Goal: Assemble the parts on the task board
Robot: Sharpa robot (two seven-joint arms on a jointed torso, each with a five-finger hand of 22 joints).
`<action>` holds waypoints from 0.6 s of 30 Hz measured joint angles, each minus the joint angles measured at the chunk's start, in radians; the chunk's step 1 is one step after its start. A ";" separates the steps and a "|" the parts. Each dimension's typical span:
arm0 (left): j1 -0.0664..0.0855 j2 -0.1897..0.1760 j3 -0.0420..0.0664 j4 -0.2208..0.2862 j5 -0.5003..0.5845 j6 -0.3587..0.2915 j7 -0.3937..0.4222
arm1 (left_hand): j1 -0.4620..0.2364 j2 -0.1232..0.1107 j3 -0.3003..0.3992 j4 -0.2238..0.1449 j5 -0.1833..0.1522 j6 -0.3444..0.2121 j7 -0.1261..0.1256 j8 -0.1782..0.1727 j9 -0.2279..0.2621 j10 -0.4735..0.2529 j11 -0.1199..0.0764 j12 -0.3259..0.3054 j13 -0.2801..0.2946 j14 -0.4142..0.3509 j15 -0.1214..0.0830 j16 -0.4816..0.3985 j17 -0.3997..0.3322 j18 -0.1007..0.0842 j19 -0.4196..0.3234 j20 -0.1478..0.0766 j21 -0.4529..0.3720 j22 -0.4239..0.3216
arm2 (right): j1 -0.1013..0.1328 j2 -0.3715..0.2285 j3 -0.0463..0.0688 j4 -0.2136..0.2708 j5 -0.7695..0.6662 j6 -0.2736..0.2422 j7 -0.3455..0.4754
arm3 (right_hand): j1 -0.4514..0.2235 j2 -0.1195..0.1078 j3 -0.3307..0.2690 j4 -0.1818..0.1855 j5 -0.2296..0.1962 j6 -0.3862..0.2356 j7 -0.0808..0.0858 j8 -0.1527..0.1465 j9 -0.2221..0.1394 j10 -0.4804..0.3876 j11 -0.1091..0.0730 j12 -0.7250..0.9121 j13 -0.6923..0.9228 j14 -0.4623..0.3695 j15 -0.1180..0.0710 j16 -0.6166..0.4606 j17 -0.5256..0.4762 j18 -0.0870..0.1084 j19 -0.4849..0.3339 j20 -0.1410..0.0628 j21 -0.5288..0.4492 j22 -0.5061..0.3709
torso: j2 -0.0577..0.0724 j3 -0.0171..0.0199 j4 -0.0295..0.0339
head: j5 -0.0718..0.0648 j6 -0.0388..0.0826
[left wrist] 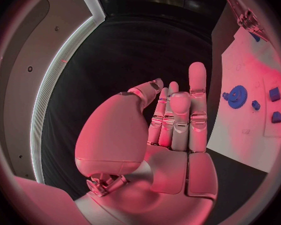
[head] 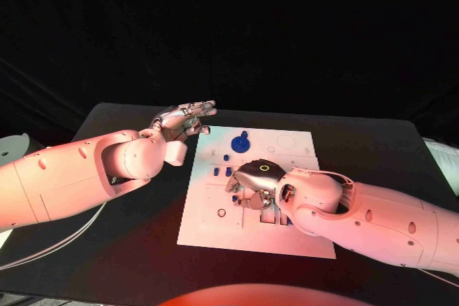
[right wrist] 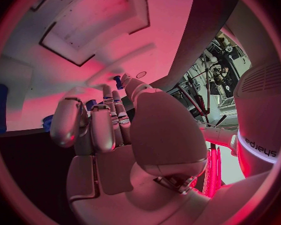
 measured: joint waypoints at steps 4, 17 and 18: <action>0.000 0.000 0.000 0.000 -0.001 0.000 -0.002 | 0.000 0.000 0.000 0.000 0.000 0.000 0.000 0.000 0.000 0.000 0.000 0.000 0.000 0.000 0.000 0.000 0.000 0.000 0.000 0.000 0.000 0.000 | -0.002 -0.016 -0.002 0.006 0.000 -0.018 -0.004 | 0.000 0.000 -0.010 -0.004 0.000 -0.001 0.001 0.000 0.000 -0.005 0.002 0.014 0.005 0.000 0.000 0.000 0.001 0.000 0.000 0.000 0.000 -0.003 | 0.000 0.0001 0.0001 | -0.002 0.002; 0.000 -0.004 0.000 -0.001 -0.005 0.001 -0.004 | 0.000 0.000 0.000 0.000 0.000 0.000 0.000 0.000 0.000 0.000 0.000 0.000 0.000 0.000 0.000 0.000 -0.002 0.000 0.000 0.000 -0.004 0.000 | 0.028 -0.175 0.026 0.115 0.012 -0.075 -0.008 | 0.011 0.011 -0.025 -0.012 0.000 0.019 0.004 0.000 0.003 0.041 -0.012 0.058 0.008 0.000 0.000 0.005 0.002 0.000 0.004 -0.004 0.000 0.002 | 0.000 0.0005 -0.0007 | -0.016 0.015; 0.000 -0.004 0.000 -0.001 -0.006 0.001 -0.004 | 0.000 0.000 0.000 0.000 0.000 0.000 0.000 0.000 0.000 0.000 0.000 0.000 0.000 0.000 0.000 0.000 -0.002 0.000 0.000 0.000 -0.004 0.000 | 0.035 -0.189 0.028 0.118 0.014 -0.077 -0.010 | 0.011 0.011 -0.028 -0.012 0.000 0.019 0.004 0.000 0.003 0.041 -0.012 0.059 0.007 0.000 0.000 0.005 0.001 0.000 0.004 -0.004 0.000 0.002 | 0.000 0.0005 -0.0009 | -0.018 0.017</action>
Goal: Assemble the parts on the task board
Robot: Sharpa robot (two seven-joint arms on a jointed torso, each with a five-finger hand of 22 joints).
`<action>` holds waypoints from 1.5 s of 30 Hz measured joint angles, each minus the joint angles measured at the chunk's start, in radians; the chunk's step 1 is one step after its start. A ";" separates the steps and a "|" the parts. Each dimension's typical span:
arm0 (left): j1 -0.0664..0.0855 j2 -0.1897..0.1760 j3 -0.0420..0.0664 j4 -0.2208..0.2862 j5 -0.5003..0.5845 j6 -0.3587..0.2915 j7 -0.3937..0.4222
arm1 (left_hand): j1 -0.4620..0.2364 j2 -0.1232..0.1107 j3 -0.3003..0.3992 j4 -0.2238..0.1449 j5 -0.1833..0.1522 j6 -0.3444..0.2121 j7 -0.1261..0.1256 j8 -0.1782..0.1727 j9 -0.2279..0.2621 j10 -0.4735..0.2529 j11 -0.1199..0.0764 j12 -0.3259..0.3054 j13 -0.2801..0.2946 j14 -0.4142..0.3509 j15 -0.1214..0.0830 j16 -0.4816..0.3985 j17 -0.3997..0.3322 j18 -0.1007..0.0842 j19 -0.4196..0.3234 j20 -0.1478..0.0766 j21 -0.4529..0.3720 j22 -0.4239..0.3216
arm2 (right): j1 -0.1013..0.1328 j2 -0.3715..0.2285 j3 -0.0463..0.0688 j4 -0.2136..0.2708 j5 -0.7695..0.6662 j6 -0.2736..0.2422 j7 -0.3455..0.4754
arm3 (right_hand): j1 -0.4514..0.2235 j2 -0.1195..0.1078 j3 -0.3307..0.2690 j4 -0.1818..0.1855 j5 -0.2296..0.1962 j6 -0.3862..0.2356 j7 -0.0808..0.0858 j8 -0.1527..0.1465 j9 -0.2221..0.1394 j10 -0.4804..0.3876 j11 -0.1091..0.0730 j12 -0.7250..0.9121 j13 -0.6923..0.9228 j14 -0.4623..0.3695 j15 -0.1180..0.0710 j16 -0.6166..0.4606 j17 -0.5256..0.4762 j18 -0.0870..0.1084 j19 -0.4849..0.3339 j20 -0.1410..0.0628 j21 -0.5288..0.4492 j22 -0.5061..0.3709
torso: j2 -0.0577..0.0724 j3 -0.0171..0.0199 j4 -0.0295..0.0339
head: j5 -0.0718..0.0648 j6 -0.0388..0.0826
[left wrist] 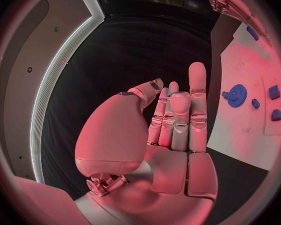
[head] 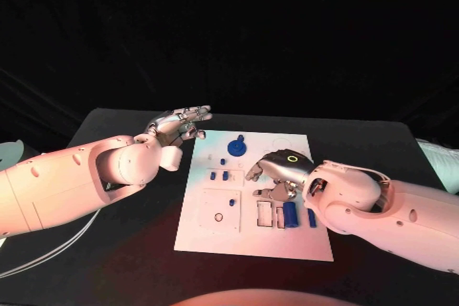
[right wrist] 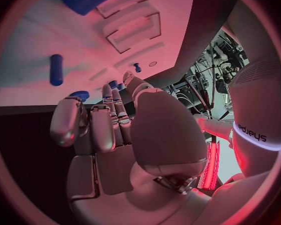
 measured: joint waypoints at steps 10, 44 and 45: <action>0.000 0.001 0.000 0.000 -0.001 0.002 -0.001 | 0.000 0.000 0.000 0.000 0.000 0.000 0.000 0.000 0.000 0.000 0.000 0.000 0.000 0.000 0.000 0.000 0.000 0.000 0.000 0.000 0.000 -0.001 | 0.042 -0.092 0.008 -0.012 0.018 0.005 -0.032 | 0.003 -0.014 -0.034 0.007 0.000 -0.003 -0.008 0.000 -0.001 -0.027 -0.012 -0.009 -0.006 0.000 0.000 0.000 -0.008 0.000 0.006 -0.006 0.000 -0.004 | 0.000 0.0000 -0.0009 | -0.014 0.012; 0.000 0.001 -0.001 -0.003 -0.002 0.006 -0.004 | 0.000 0.000 0.000 0.000 0.000 0.000 0.000 0.000 0.000 0.000 0.000 0.000 0.000 0.000 0.000 0.000 -0.001 0.000 0.000 0.000 0.000 -0.001 | 0.031 -0.053 0.006 -0.064 0.021 0.100 -0.045 | 0.044 0.028 0.011 0.024 0.000 0.117 -0.041 0.018 0.012 0.112 -0.038 0.010 -0.005 0.000 -0.022 -0.007 -0.014 0.000 0.033 -0.025 0.016 0.031 | 0.002 0.0006 0.0012 | -0.012 0.008; 0.000 0.001 -0.001 -0.003 -0.002 0.006 -0.005 | 0.000 0.000 0.000 0.000 0.000 0.000 0.000 0.000 0.000 0.000 0.000 0.000 0.000 0.000 0.000 0.000 -0.001 0.000 0.000 0.000 0.000 -0.001 | 0.031 -0.051 0.006 -0.065 0.021 0.100 -0.045 | 0.046 0.029 0.011 0.024 0.000 0.118 -0.040 0.018 0.013 0.115 -0.039 0.010 -0.006 0.000 -0.022 -0.007 -0.014 0.000 0.033 -0.025 0.016 0.033 | 0.002 0.0006 0.0012 | -0.011 0.008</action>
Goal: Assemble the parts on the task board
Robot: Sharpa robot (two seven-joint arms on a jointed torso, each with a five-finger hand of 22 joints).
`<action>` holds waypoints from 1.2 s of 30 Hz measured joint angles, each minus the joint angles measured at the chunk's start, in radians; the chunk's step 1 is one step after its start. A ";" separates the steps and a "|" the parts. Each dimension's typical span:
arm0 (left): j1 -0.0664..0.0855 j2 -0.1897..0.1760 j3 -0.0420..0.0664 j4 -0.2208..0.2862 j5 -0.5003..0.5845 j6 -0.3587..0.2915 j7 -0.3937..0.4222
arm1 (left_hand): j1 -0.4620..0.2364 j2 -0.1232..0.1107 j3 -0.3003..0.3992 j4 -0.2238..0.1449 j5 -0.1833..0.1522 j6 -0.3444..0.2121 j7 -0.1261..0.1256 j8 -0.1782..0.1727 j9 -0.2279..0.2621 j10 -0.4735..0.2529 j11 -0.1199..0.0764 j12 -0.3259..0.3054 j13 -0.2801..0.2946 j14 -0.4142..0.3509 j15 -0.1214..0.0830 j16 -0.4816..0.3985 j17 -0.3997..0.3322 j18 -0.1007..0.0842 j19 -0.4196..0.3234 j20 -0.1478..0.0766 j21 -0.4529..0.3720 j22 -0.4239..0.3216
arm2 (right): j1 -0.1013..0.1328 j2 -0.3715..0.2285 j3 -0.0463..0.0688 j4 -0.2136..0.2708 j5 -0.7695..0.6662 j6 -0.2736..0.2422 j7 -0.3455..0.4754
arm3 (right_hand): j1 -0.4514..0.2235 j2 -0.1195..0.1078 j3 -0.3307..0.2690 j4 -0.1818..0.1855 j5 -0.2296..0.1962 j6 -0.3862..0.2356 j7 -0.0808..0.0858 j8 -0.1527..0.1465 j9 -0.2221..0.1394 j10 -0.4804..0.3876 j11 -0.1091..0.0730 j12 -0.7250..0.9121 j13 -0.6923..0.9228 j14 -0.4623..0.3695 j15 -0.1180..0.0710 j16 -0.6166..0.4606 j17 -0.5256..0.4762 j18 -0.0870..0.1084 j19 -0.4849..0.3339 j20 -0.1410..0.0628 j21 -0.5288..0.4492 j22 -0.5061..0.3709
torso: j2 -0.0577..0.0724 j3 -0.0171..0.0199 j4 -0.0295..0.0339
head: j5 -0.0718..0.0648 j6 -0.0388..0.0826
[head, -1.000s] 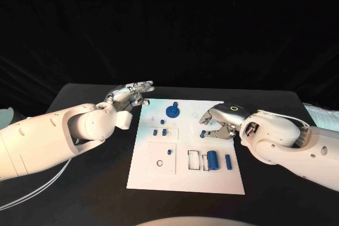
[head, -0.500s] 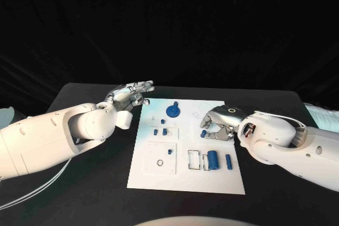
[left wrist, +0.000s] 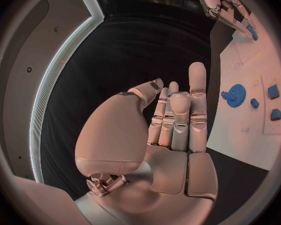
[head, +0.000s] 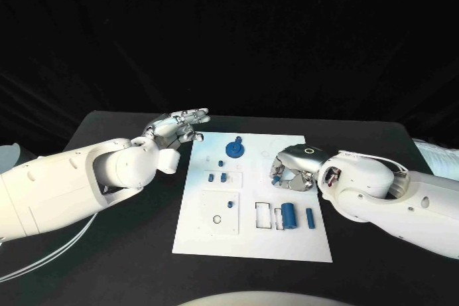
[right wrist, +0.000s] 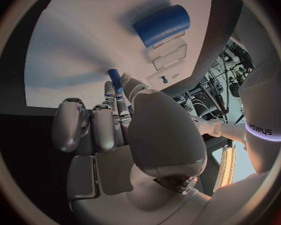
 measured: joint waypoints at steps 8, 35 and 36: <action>0.000 0.000 0.000 0.000 0.000 0.000 -0.001 | 0.000 0.000 -0.003 -0.003 0.000 0.000 0.000 0.000 0.000 0.000 0.000 0.004 0.000 0.000 0.000 0.000 -0.001 0.000 0.000 0.000 0.000 0.000 | -0.001 0.008 0.001 -0.009 -0.003 -0.004 0.001 | 0.010 0.013 0.034 -0.008 -0.003 0.030 -0.003 0.005 0.003 0.036 -0.003 -0.010 -0.001 -0.001 -0.006 0.011 0.012 0.000 0.007 -0.007 0.014 0.015 | 0.000 0.0001 -0.0004 | 0.001 -0.002; -0.001 0.002 -0.001 -0.003 0.000 0.001 -0.003 | 0.000 0.000 -0.003 -0.003 0.000 0.000 0.000 0.000 0.000 -0.004 -0.004 0.007 0.000 0.000 0.000 0.000 -0.002 0.000 0.000 0.000 0.000 -0.001 | 0.011 -0.006 0.022 0.149 0.005 -0.077 -0.002 | 0.016 0.024 0.088 -0.047 -0.006 0.046 0.001 0.010 0.017 0.055 0.009 -0.031 0.000 0.000 -0.007 0.025 0.025 0.000 0.016 -0.009 0.031 0.036 | -0.002 -0.0012 -0.0002 | 0.002 0.002; -0.001 0.003 -0.001 -0.003 0.000 0.001 -0.004 | 0.000 0.000 -0.003 -0.003 0.000 0.000 0.000 0.000 0.000 -0.004 -0.004 0.007 0.000 0.000 0.000 0.000 -0.002 0.000 0.000 0.000 0.000 -0.001 | 0.007 0.007 0.022 0.155 0.006 -0.079 -0.001 | 0.016 0.024 0.090 -0.048 -0.006 0.046 0.001 0.010 0.017 0.055 0.009 -0.034 0.000 0.000 -0.007 0.025 0.026 0.000 0.016 -0.009 0.031 0.036 | -0.002 -0.0011 -0.0001 | 0.003 0.001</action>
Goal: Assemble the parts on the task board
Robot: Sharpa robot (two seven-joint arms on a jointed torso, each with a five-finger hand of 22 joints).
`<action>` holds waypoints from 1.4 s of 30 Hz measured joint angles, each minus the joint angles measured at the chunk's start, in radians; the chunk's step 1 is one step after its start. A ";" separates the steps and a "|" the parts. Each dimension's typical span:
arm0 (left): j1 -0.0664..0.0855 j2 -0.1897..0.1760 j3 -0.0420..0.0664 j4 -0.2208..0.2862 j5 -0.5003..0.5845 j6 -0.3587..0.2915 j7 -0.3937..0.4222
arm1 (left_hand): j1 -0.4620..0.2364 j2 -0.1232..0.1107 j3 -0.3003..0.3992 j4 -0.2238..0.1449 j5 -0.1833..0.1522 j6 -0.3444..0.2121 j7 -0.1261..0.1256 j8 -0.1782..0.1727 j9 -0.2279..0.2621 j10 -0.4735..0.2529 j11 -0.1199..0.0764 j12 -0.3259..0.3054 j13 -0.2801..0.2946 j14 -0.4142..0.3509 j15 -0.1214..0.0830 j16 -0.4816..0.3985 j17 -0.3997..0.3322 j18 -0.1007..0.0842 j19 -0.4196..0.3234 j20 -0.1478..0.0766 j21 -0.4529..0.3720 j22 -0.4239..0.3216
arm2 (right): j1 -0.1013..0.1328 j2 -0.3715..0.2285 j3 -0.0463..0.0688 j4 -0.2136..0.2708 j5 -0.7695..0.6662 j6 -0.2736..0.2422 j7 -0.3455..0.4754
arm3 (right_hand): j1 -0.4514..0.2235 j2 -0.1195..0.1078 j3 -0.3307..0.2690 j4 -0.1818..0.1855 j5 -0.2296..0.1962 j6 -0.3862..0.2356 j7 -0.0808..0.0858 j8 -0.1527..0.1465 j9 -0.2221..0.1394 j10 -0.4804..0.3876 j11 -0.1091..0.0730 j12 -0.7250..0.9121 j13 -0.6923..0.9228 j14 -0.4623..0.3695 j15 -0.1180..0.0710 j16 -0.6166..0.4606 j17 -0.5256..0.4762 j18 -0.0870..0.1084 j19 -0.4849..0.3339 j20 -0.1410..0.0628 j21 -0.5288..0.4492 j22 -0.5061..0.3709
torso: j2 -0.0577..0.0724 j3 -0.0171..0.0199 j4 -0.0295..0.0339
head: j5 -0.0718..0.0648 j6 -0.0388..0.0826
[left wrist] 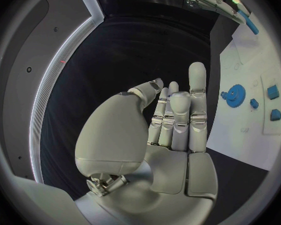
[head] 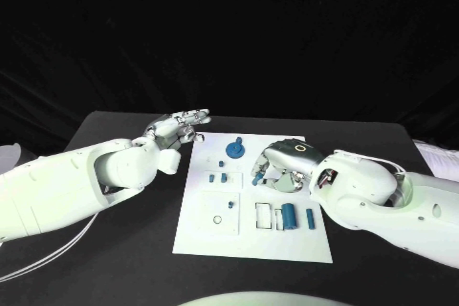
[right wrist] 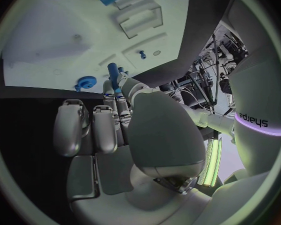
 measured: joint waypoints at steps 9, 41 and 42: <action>0.000 0.003 0.000 0.001 0.000 0.000 -0.001 | 0.000 0.000 0.000 0.000 0.000 0.000 0.000 0.000 0.000 0.000 0.000 0.000 0.000 0.000 0.000 0.000 0.000 0.000 0.000 0.000 0.000 0.000 | -0.037 0.087 -0.011 0.026 0.003 -0.005 0.015 | 0.000 0.000 0.004 -0.004 -0.001 0.000 0.000 -0.003 0.001 0.000 0.000 -0.004 -0.001 0.000 0.000 0.000 0.001 0.000 0.000 0.000 0.000 0.000 | 0.001 -0.0009 0.0033 | 0.016 -0.010; 0.000 0.001 0.000 0.002 0.000 0.003 -0.003 | 0.000 0.000 0.000 0.000 0.000 0.000 0.000 0.000 0.000 -0.004 0.004 0.000 0.000 -0.003 0.003 0.000 0.000 0.000 0.000 0.000 0.000 -0.001 | -0.130 0.218 -0.032 -0.099 -0.018 -0.007 0.064 | 0.000 0.000 0.016 -0.011 0.002 -0.005 0.004 -0.014 0.002 0.000 0.000 -0.017 0.000 0.000 0.000 0.000 0.000 0.000 0.000 0.000 0.000 -0.002 | 0.001 0.0002 0.0021 | 0.046 -0.030; 0.000 0.001 0.000 0.002 0.000 0.003 -0.003 | 0.000 0.000 0.000 0.000 0.000 0.000 0.000 0.000 0.000 -0.004 0.004 0.000 0.000 -0.003 0.003 0.000 0.000 0.000 0.000 0.000 0.000 -0.001 | -0.130 0.217 -0.032 -0.099 -0.020 -0.007 0.064 | 0.000 0.000 0.016 -0.011 0.002 -0.004 0.005 -0.014 0.002 0.000 0.000 -0.017 0.000 0.000 0.000 0.000 -0.001 0.000 0.000 0.000 0.000 -0.002 | 0.001 0.0004 0.0021 | 0.046 -0.030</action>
